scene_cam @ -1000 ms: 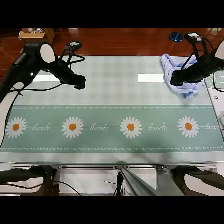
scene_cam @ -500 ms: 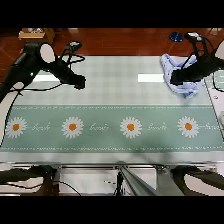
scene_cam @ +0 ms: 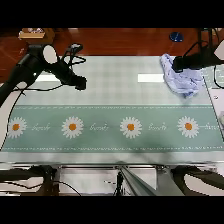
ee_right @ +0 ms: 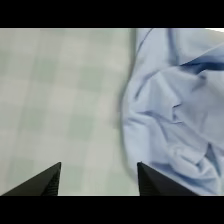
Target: Fold the shirts.
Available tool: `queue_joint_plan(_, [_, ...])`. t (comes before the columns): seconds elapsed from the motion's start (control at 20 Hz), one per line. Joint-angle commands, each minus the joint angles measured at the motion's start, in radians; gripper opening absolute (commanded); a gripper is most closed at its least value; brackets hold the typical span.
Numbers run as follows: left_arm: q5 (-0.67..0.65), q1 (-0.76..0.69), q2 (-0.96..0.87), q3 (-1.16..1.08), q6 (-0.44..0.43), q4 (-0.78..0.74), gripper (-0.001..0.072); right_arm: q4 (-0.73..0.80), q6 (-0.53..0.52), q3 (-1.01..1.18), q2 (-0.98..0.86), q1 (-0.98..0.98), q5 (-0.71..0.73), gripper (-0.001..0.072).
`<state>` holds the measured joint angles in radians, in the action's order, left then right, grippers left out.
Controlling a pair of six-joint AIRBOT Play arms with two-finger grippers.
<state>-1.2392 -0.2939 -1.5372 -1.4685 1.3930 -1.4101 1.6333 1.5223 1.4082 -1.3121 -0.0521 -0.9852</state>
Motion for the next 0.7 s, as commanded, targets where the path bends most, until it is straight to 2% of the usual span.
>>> queue_joint_plan(0.0, [0.0, 0.001, -0.025, 0.0, 0.0, -0.001, 0.056, 0.288, 0.16, 0.001, -0.034, 0.004, 0.154, 0.0522])
queue_joint_plan(0.1, [-0.001, 0.001, -0.028, 0.0, 0.0, -0.001, 0.0563, 0.361, 0.187, 0.001, -0.079, 0.037, 0.159, 0.0522])
queue_joint_plan(0.2, [-0.002, 0.001, -0.023, -0.003, 0.0, 0.0, 0.0566, 0.357, 0.216, 0.001, -0.132, 0.1, 0.159, 0.0526])
queue_joint_plan(0.35, [-0.052, 0.001, -0.023, -0.046, 0.0, 0.014, 0.0567, 0.312, 0.23, 0.001, -0.217, 0.196, 0.19, 0.0584])
queue_joint_plan(0.65, [-0.064, 0.001, -0.023, -0.124, 0.0, 0.076, 0.0567, 0.173, 0.227, 0.001, -0.345, 0.32, 0.318, 0.059])
